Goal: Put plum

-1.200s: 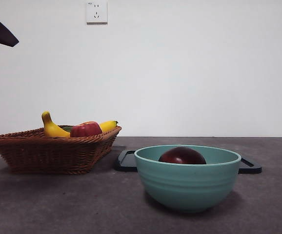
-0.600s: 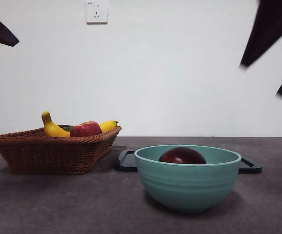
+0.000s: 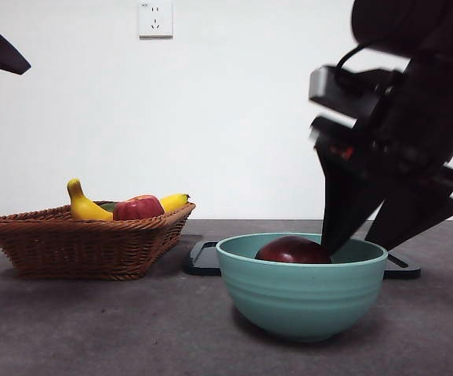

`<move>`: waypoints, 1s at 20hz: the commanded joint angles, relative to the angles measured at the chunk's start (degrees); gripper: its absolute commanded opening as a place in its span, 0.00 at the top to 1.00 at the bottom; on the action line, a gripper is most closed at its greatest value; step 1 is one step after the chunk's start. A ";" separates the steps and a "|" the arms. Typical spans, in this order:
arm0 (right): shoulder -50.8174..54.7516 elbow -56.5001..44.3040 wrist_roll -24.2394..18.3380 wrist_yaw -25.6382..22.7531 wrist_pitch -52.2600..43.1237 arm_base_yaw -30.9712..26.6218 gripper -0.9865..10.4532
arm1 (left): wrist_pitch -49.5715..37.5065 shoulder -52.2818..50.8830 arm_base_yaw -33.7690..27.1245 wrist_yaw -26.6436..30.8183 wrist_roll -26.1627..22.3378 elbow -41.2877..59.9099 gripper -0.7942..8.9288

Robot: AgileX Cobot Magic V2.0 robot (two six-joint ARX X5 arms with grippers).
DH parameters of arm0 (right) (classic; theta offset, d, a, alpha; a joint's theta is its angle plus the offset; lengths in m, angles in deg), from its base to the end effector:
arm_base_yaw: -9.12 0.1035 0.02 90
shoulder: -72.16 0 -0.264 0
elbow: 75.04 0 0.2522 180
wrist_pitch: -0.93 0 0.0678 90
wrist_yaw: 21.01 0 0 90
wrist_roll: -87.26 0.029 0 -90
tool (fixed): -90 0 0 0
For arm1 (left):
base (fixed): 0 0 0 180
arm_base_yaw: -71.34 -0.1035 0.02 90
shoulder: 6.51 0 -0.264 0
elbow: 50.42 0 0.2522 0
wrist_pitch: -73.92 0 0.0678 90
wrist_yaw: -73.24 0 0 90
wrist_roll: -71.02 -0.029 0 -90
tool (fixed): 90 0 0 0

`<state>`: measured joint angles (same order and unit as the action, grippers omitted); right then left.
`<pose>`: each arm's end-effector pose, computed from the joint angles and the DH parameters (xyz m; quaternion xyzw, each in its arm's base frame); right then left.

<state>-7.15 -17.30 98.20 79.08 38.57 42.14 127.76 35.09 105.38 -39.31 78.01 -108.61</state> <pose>0.2110 0.1432 0.1874 -0.0207 0.5124 0.2718 0.8143 0.1094 -0.0873 0.2935 -0.0190 0.3446 -0.4290 0.8348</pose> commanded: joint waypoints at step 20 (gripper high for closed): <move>-8.72 18.36 0.76 -2.56 -2.40 -10.16 0.91 | -0.63 0.26 0.48 -0.24 0.15 -0.50 0.50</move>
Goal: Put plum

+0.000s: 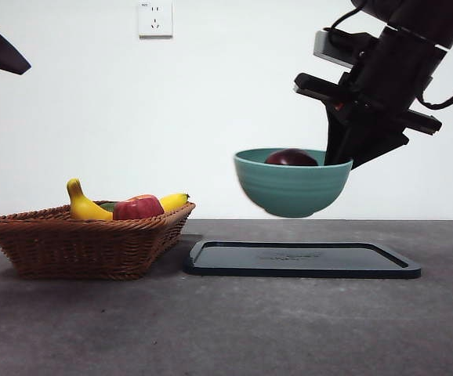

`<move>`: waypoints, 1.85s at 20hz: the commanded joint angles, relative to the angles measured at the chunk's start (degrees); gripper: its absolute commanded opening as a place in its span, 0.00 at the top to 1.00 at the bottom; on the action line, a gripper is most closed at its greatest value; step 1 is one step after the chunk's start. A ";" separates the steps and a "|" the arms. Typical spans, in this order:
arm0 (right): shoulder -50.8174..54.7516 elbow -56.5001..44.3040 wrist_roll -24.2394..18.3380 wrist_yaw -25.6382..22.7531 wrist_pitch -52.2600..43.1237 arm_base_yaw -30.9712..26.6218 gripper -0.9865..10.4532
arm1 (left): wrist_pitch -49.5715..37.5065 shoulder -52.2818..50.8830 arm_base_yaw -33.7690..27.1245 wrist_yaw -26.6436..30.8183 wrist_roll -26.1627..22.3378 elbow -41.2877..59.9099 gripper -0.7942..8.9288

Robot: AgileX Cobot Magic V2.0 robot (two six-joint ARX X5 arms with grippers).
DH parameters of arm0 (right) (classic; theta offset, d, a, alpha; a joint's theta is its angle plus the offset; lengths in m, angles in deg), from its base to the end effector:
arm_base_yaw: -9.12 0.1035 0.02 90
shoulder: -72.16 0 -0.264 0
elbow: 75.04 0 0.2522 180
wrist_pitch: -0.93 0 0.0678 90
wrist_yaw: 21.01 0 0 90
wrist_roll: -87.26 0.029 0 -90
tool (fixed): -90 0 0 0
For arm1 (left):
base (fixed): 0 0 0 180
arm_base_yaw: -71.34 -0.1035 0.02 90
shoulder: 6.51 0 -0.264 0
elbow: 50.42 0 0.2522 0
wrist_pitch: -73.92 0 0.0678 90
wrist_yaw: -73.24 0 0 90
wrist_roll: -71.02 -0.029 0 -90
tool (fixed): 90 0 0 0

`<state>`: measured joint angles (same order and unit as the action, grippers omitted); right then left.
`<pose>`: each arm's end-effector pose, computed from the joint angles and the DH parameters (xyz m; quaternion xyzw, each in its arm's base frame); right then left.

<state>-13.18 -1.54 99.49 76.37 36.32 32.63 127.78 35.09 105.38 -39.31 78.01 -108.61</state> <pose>0.2837 0.1275 0.2440 0.0382 0.4204 0.2004 0.8841 0.1094 -0.0873 0.2935 -0.0189 0.3447 -0.4289 0.8348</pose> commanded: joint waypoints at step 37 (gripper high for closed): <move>15.76 14.29 -7.13 2.25 21.40 -4.83 0.71 | -1.16 0.31 0.48 -0.22 -0.07 -0.50 0.50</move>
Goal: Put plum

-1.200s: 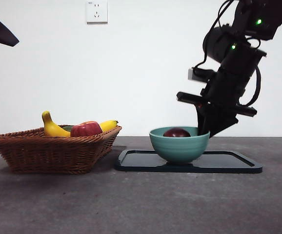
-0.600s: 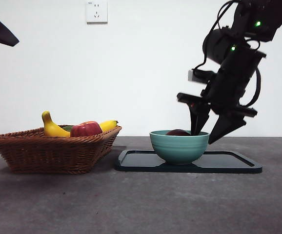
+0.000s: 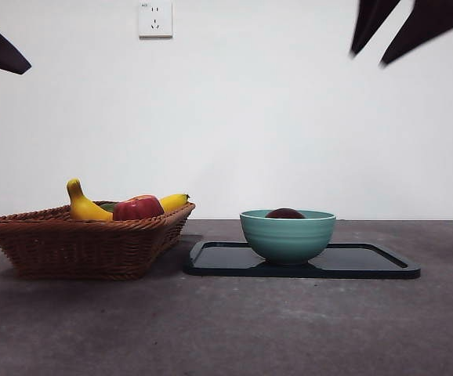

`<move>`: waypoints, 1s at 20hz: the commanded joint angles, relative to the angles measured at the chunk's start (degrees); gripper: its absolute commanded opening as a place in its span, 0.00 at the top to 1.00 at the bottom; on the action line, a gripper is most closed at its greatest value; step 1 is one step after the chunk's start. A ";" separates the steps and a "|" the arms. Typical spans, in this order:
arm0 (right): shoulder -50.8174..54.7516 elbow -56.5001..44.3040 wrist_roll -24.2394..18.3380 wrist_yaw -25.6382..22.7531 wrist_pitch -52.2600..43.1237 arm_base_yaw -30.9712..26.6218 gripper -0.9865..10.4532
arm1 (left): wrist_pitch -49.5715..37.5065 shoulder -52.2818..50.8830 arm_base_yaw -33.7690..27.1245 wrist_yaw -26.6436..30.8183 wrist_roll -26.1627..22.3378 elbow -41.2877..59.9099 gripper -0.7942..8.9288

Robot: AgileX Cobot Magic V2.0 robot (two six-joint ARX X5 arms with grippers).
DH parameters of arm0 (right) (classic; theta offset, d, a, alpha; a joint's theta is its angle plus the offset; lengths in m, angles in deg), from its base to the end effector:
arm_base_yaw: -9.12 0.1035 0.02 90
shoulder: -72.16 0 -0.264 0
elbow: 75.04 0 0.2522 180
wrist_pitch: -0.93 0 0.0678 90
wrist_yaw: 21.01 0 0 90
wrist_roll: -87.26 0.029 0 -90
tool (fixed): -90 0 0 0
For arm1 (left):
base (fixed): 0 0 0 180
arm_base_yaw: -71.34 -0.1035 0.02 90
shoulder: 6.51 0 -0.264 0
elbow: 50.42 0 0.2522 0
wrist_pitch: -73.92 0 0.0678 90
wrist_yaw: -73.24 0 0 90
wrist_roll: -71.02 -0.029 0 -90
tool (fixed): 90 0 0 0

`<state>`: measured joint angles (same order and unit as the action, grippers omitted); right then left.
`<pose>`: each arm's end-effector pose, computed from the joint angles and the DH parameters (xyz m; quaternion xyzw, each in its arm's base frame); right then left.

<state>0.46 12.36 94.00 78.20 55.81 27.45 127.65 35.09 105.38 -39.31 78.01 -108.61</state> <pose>0.2403 0.0845 0.3615 0.0272 0.3468 0.2042 0.9150 0.1095 -0.0874 0.2937 -0.0191 0.3437 -0.4292 0.8351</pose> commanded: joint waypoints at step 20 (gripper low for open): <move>34.42 -31.50 0.59 16.22 4.35 4.33 0.71 | -2.23 0.31 0.48 -0.22 0.00 -0.50 0.50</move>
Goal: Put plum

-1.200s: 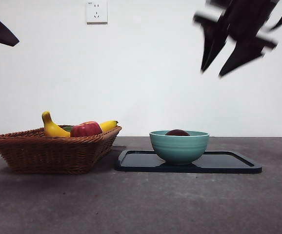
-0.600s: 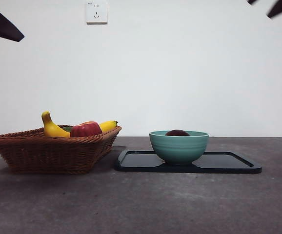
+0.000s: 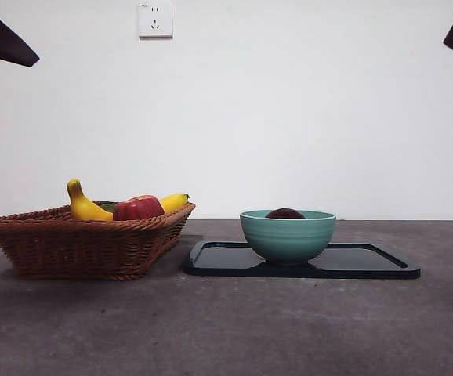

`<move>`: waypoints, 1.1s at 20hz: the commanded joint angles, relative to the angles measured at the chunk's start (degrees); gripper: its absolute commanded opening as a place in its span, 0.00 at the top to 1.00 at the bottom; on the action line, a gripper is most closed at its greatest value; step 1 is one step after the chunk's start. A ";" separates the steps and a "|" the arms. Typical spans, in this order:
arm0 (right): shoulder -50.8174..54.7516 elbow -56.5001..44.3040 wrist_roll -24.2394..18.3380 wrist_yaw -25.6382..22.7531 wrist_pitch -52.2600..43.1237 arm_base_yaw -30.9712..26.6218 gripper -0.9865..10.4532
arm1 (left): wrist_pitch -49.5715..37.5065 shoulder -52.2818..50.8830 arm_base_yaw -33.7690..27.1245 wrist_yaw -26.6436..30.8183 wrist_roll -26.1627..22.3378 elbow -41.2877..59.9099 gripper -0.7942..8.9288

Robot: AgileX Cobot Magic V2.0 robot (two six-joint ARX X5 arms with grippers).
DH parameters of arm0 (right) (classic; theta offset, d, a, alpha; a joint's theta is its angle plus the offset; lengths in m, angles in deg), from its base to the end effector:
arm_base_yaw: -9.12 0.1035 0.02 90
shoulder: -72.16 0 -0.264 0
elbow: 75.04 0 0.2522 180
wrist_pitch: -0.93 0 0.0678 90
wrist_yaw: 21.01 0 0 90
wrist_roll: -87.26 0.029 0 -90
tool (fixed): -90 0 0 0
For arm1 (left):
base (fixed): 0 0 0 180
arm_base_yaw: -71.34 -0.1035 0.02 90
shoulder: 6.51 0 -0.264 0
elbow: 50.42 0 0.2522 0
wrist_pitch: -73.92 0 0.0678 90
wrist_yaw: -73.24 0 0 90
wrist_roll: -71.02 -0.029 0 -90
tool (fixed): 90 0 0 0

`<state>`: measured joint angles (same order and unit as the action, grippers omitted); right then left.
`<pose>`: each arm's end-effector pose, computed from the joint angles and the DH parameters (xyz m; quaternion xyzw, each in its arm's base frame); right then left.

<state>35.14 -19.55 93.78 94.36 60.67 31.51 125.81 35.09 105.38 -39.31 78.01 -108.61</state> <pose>0.1054 0.0568 0.2803 0.0578 0.3733 0.3582 0.8538 0.1110 -0.0884 0.2961 -0.0209 0.3287 -0.4325 0.8394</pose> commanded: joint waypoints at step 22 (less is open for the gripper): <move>-0.26 0.42 0.79 0.09 -0.50 0.26 0.71 | -8.22 17.59 1.81 2.25 -0.87 -8.70 0.50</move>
<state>35.17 -19.55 93.76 94.36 60.67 31.51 118.40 52.34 106.76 -37.06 77.74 -116.41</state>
